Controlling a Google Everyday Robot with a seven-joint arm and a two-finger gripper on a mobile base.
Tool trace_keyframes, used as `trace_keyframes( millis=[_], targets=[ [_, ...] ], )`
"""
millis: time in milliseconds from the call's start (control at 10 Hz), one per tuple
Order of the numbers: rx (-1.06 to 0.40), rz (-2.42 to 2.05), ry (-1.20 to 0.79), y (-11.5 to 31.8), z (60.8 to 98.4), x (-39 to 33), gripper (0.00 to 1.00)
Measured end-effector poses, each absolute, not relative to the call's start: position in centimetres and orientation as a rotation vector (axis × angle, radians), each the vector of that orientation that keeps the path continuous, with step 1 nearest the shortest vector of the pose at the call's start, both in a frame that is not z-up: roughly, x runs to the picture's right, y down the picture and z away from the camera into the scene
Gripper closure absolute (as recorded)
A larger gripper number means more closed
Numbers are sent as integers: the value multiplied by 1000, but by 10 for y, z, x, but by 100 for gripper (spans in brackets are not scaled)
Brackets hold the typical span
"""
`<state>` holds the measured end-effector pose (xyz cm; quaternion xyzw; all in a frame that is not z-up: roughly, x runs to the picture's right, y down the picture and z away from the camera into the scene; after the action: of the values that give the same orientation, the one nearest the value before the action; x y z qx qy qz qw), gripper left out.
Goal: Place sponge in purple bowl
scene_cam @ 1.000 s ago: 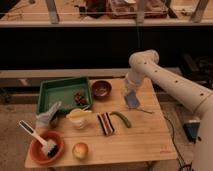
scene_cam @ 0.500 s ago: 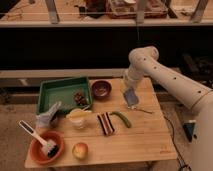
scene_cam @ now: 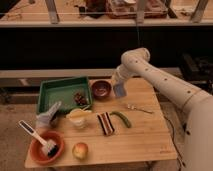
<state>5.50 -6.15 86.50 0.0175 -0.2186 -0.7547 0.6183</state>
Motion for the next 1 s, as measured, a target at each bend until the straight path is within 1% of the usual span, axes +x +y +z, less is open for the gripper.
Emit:
trace_keyframes(
  millis=[300,500,700,900,1000],
  targets=[
    [149,-1684,-431,-112,914,37,100],
    [188,-1659,-413,-129,926,31,100],
    [242,-1639,-392,-139,923,26,100],
    [288,-1625,-380,-134,908,16,100],
    [305,-1621,-378,-130,899,11,98]
  ],
)
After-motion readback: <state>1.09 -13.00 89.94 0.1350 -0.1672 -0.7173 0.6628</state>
